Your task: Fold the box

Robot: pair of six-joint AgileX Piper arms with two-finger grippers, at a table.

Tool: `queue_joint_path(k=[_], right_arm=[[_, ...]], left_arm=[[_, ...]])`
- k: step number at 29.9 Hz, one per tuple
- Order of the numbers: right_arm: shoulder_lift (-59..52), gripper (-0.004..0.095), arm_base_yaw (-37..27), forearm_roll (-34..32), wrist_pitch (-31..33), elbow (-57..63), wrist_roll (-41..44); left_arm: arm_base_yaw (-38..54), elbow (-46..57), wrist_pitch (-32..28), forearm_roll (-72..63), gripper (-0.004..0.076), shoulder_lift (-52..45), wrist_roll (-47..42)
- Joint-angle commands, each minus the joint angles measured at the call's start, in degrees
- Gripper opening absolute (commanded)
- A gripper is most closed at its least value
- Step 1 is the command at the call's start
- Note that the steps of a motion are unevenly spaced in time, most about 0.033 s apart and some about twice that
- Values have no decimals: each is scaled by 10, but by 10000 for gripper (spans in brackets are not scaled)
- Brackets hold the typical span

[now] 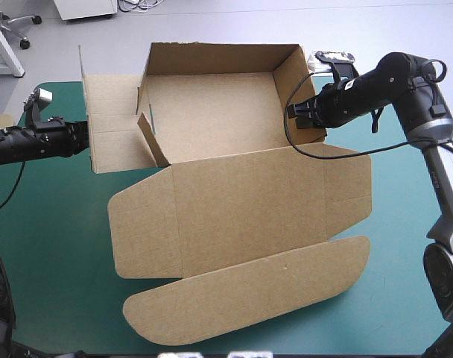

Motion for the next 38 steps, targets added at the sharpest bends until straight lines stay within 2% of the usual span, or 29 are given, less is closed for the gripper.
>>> queue_joint_path(k=[1, 13, 18, 27, 31, 35, 38], right_arm=[[-14, -32, 0, 35, 1, -15, 0], [27, -32, 17, 29, 1, -15, 2], [44, -32, 33, 7, 1, -15, 4], [56, -32, 35, -25, 1, -15, 15], [58, -32, 35, -25, 1, -15, 15], [61, -32, 35, -23, -1, -15, 18], [61, -32, 39, -23, -6, -15, 19]], left_arm=[[-4, -6, 29, -77, -15, -25, 16], [-53, -6, 45, -91, -15, -25, 20], [-54, -7, 56, -142, -15, -26, 20], [-54, -11, 56, -155, 3, -26, 20], [-54, -14, 56, -159, 123, -26, 20], [-66, -14, 56, -160, 305, -26, 20], [-80, -14, 56, -158, 371, -26, 20]])
